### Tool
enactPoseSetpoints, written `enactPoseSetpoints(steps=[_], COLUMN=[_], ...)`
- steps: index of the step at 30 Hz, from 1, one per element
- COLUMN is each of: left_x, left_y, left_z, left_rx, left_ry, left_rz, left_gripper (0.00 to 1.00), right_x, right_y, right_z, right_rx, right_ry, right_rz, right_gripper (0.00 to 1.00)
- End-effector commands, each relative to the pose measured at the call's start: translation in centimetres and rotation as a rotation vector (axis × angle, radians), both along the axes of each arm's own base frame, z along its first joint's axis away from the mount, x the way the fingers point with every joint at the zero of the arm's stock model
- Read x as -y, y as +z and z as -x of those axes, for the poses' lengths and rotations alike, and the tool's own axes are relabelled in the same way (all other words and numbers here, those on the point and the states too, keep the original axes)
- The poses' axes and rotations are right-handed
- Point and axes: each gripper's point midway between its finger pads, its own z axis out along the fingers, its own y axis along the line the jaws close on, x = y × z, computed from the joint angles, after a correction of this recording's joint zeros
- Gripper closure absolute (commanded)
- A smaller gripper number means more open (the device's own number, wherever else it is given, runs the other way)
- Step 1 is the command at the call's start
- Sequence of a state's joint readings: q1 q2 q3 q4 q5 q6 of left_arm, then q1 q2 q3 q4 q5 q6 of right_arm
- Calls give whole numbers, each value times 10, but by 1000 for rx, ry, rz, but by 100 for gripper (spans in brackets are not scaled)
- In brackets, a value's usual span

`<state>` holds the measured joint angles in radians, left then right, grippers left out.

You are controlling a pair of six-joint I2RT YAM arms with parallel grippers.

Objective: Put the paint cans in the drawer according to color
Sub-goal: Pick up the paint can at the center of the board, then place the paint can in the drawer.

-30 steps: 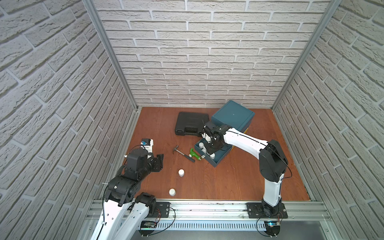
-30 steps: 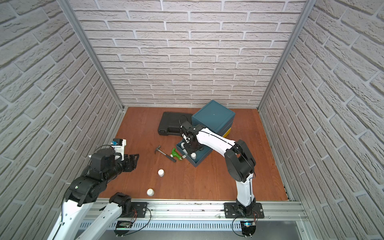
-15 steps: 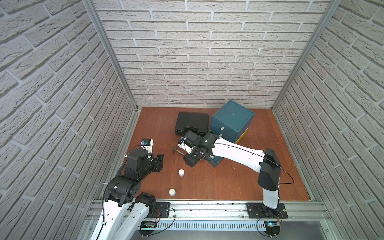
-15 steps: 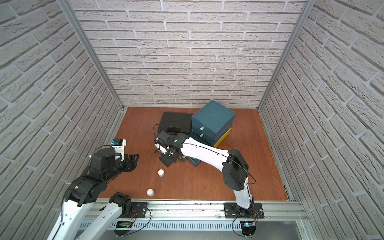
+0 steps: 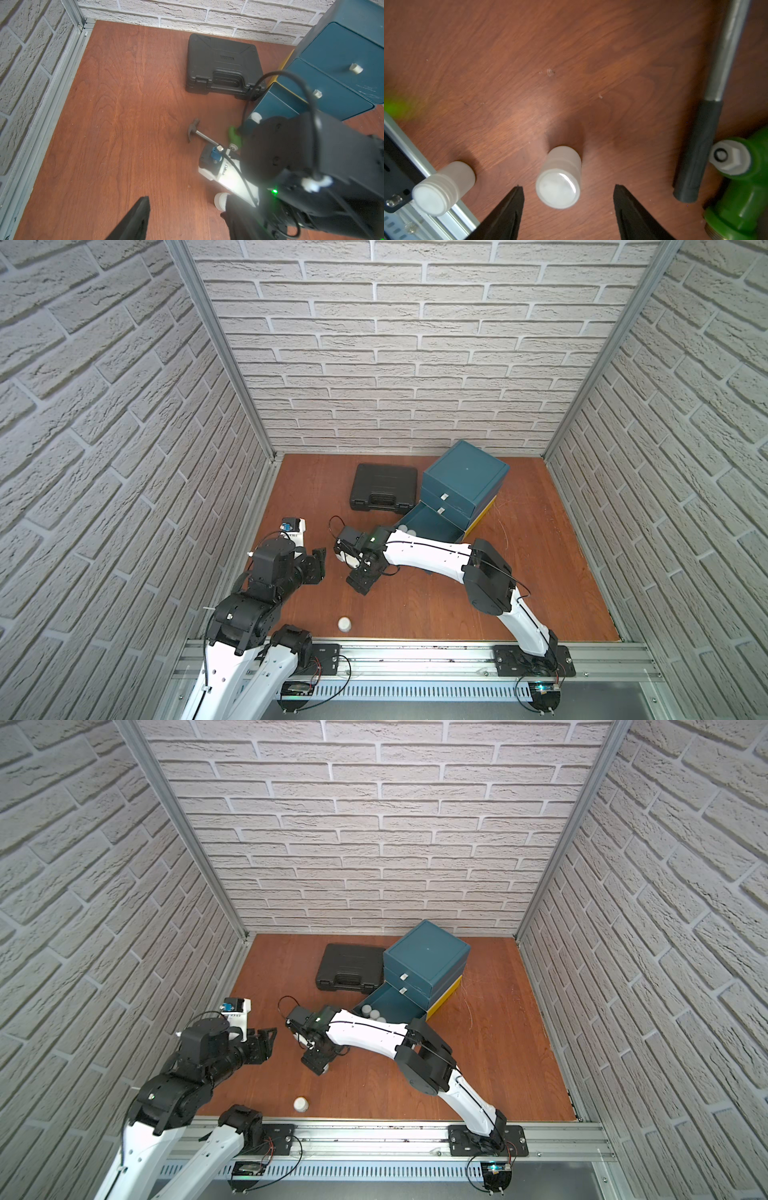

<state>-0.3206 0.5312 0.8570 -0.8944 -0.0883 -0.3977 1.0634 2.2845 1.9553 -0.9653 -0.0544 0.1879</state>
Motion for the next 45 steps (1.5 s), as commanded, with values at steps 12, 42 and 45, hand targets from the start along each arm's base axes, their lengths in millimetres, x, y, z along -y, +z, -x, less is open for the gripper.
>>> enactPoseSetpoints(steps=[12, 42, 45], left_x=[0, 1, 1], left_y=[-1, 0, 0], left_z=[-1, 0, 1], left_rx=[4, 4, 6], left_ry=[2, -4, -3], left_rz=[1, 3, 3], left_gripper=[37, 37, 37], right_x=[-5, 179, 204], right_y=[-14, 66, 57], right_z=[6, -91, -100], right_rx=[-25, 204, 192], right_ry=[5, -378, -427], right_rz=[18, 66, 104], right_gripper=[50, 88, 88])
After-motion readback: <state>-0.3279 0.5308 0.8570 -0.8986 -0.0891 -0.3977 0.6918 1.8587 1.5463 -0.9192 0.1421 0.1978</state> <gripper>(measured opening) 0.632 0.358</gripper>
